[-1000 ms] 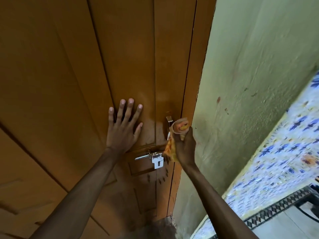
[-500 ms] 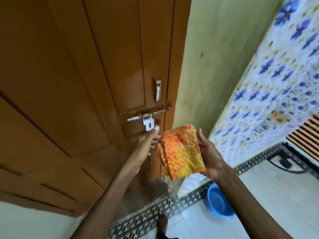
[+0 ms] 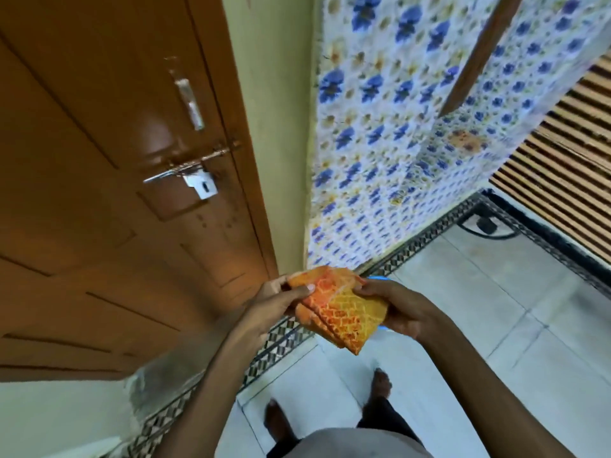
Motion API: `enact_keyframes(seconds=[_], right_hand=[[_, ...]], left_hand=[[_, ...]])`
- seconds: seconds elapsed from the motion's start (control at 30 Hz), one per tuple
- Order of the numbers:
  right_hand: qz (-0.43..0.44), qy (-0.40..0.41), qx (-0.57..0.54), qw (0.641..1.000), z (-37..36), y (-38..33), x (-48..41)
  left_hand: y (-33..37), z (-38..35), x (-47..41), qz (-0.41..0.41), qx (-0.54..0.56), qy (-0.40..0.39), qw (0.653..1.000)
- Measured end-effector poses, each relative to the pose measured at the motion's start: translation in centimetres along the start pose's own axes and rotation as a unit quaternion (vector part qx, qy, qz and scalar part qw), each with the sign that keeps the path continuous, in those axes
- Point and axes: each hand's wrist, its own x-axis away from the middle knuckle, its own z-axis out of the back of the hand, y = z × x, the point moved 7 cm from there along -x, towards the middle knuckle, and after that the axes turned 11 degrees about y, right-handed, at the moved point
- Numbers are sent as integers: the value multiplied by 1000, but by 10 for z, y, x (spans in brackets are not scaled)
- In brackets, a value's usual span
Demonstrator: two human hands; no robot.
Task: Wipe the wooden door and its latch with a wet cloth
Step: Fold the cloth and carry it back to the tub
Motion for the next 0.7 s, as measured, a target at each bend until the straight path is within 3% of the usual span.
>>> enact_keyframes(seconds=[0.1,0.2,0.3,0.47,0.57,0.7], right_hand=[[16,39,-94,995,62,-14,-8],[29,8,-182,983,107,-17,-14],[-3,-42,-166,985,132,-4,-16],[-49,0,-125,991,192,0,-33],[-51,35,-71,996,223,2,-53],[-29,34,59,997,250,10,-98]], left_hand=[[-15,-51,-11,0,26,13,1000],[-30,-109,-15,21,101,23,994],[-49,-149,-25,39,146,75,986],[-89,-186,-44,69,87,127,986],[-110,-207,-63,114,56,92,988],[-159,-229,-114,232,5,-50,971]])
